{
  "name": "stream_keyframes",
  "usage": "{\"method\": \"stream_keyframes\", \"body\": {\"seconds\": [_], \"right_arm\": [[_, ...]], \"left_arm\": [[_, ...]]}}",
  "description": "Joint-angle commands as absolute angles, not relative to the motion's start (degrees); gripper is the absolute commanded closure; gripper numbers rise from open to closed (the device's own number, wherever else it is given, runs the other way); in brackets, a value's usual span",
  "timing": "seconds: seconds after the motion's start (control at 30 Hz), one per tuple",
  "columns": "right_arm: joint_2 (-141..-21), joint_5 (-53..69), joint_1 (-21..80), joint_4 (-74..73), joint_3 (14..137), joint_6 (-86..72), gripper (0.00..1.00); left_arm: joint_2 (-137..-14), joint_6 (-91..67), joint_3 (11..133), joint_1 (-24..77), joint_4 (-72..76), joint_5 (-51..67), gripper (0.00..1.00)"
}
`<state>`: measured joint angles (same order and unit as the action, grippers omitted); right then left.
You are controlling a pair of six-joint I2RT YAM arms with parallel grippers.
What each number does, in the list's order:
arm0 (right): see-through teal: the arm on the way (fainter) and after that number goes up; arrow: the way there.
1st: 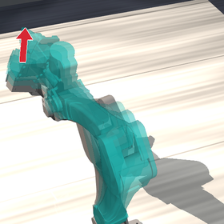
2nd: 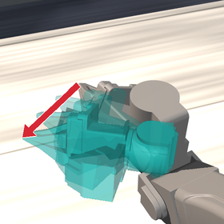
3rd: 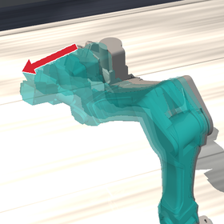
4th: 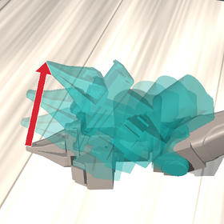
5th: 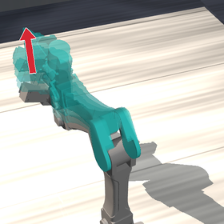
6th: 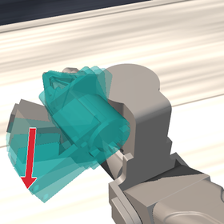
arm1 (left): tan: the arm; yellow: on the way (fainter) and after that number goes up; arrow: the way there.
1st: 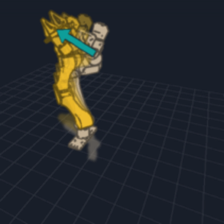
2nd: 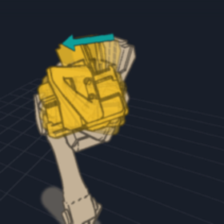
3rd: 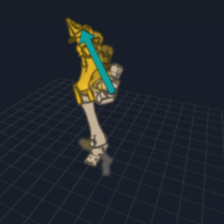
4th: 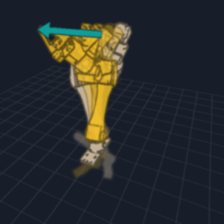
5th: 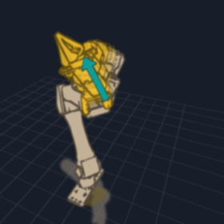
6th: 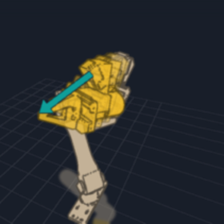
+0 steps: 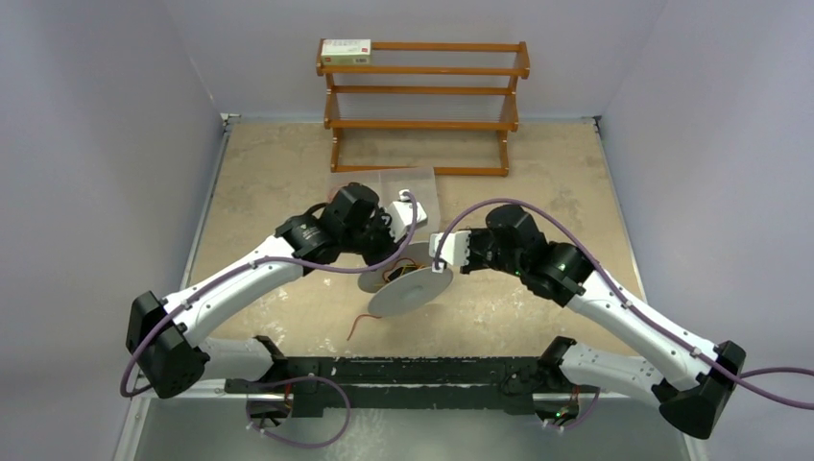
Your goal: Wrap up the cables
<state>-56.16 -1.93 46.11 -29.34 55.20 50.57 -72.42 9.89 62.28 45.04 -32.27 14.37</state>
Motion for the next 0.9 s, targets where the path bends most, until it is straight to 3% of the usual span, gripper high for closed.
{"method": "stream_keyframes", "body": {"seconds": [0.0,0.53,0.87], "right_arm": [[-56.37,-2.77,46.14,-24.23,55.90,62.32,1.00],[-57.13,4.33,47.27,-17.66,52.37,68.71,1.00],[-59.29,0.90,50.23,-11.65,49.58,73.49,1.00]], "left_arm": [[-74.21,16.28,64.68,45.69,-29.87,14.35,1.00],[-72.68,14.59,61.05,45.79,-25.12,15.00,0.97],[-72.90,13.69,60.04,45.79,-24.17,16.46,0.93]]}}
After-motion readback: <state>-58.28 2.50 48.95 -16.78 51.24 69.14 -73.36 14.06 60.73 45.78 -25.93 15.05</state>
